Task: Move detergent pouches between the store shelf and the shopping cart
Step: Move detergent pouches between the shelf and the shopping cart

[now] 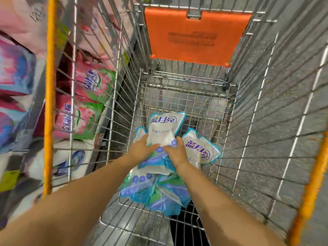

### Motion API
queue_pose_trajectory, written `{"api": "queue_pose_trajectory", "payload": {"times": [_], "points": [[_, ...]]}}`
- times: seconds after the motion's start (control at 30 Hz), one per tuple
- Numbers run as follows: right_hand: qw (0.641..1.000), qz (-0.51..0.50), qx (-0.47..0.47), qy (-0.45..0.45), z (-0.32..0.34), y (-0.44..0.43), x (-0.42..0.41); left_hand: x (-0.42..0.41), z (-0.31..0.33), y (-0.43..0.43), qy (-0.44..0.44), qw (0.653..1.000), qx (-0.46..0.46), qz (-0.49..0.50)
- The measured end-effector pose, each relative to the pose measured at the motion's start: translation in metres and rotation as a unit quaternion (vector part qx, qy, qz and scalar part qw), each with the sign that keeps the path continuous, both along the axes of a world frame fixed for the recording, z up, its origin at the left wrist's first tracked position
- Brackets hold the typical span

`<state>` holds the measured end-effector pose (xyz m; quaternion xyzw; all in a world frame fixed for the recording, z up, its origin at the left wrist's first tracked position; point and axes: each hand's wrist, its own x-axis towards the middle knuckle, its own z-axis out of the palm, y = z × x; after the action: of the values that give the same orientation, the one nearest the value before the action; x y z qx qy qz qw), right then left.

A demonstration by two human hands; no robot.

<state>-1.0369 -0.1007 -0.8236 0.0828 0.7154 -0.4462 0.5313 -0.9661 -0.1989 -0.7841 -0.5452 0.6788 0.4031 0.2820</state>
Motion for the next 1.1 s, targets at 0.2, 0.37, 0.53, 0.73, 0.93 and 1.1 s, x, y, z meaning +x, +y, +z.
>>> {"api": "queue_pose_trajectory", "payload": {"times": [0.2, 0.37, 0.53, 0.73, 0.93, 1.1], "points": [[0.997, 0.046, 0.046, 0.038, 0.004, 0.003, 0.002, 0.008, -0.001, 0.001, 0.008, 1.000, -0.025, 0.012], [0.994, 0.062, 0.068, 0.057, 0.016, 0.004, -0.006, 0.011, 0.008, 0.003, 0.055, 0.996, -0.068, 0.003], [0.988, 0.059, 0.093, 0.110, 0.054, 0.001, -0.007, 0.021, 0.027, 0.012, 0.081, 0.993, -0.085, -0.004], [0.985, 0.074, 0.064, 0.142, 0.111, 0.006, 0.023, 0.048, 0.076, 0.028, 0.162, 0.981, -0.103, 0.003], [0.974, 0.072, -0.001, 0.215, 0.194, 0.007, 0.091, 0.105, 0.152, 0.044, 0.266, 0.948, -0.177, 0.009], [0.944, 0.071, -0.103, 0.305, 0.287, 0.001, 0.192, 0.211, 0.244, 0.051, 0.354, 0.895, -0.271, 0.017]]}}
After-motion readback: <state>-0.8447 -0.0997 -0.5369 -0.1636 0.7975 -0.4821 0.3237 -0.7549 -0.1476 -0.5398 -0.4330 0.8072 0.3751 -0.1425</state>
